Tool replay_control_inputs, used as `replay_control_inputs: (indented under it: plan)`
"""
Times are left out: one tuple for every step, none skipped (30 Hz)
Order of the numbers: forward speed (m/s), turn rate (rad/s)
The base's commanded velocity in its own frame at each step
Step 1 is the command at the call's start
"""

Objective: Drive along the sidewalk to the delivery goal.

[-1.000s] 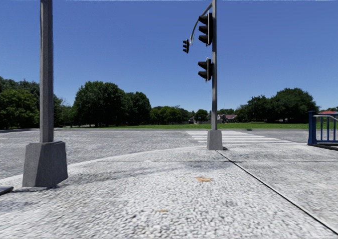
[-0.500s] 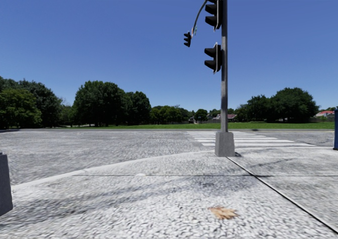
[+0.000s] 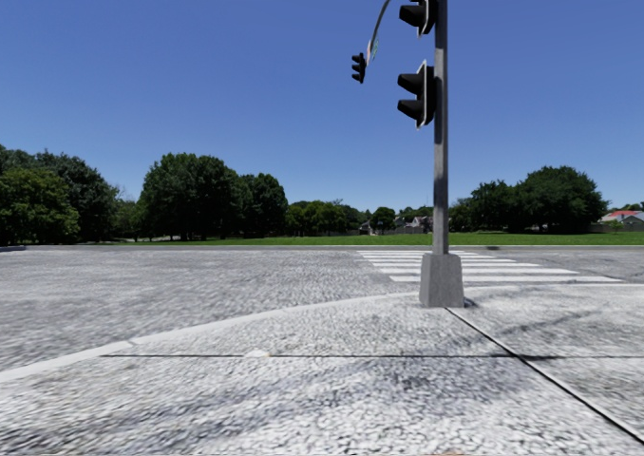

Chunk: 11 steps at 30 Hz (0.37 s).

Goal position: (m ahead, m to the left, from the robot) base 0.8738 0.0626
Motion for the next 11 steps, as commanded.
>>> replay_control_inputs:
  plan:
    - [0.00, 0.00]
    - [0.00, 0.00]
    - [0.00, 0.00]
    - [0.00, 0.00]
    - [0.00, 0.00]
    - [0.00, 0.00]
    - [0.00, 0.00]
    - [0.00, 0.00]
    - [0.00, 0.00]
    - [0.00, 0.00]
    - [0.00, 0.00]
